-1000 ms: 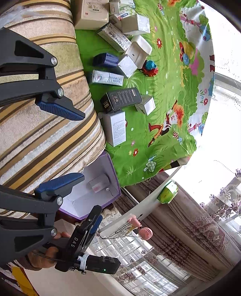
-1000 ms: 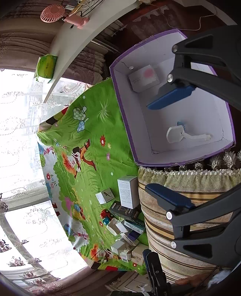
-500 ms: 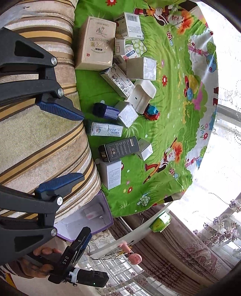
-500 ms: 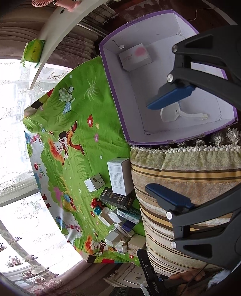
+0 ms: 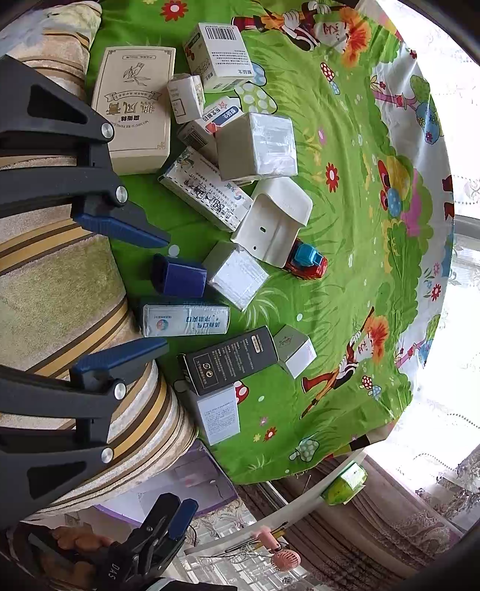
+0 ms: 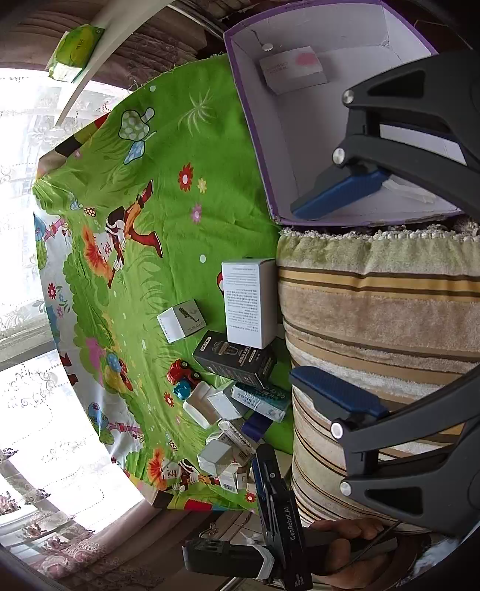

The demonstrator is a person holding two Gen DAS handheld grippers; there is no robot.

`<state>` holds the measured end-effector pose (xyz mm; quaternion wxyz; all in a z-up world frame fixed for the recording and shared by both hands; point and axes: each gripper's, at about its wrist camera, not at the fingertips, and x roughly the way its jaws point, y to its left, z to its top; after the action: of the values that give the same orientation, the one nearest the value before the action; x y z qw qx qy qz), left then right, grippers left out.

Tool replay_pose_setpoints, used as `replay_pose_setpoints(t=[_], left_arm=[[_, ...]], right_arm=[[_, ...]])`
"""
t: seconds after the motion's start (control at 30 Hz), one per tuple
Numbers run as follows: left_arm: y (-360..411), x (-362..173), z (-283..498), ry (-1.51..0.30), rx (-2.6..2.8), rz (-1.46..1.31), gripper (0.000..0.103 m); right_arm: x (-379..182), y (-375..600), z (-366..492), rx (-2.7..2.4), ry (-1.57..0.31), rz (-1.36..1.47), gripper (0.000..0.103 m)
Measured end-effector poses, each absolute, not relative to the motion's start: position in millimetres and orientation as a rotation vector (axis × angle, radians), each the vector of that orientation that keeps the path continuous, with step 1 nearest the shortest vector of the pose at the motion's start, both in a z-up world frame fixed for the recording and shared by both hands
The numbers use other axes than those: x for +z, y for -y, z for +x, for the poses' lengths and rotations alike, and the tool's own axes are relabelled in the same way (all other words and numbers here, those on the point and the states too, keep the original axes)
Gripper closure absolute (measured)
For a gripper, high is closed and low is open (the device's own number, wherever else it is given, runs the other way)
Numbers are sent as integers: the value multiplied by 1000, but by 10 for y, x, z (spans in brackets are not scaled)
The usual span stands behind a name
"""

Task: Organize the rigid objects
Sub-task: 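Move both tools back over the boxes on the bed, then grasp the navy blue cube with left gripper while right gripper grasps the black DORMI box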

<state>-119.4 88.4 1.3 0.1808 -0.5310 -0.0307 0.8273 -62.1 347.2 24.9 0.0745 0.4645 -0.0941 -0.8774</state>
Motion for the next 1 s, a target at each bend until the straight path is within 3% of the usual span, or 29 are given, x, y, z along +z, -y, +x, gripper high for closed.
replay_pose_setpoints(t=[0.27, 0.5, 1.0], left_arm=[[-971, -103, -1347, 35, 2320, -1544, 56], [-999, -212, -1413, 39, 2292, -1575, 74], [-865, -216, -1366, 154, 2306, -1536, 76]], right_arm=[[224, -3314, -969, -2572, 291, 1412, 19], [169, -3214, -1249, -2516, 310, 1435, 19], [-128, -2930, -1911, -2336, 377, 1539, 19]])
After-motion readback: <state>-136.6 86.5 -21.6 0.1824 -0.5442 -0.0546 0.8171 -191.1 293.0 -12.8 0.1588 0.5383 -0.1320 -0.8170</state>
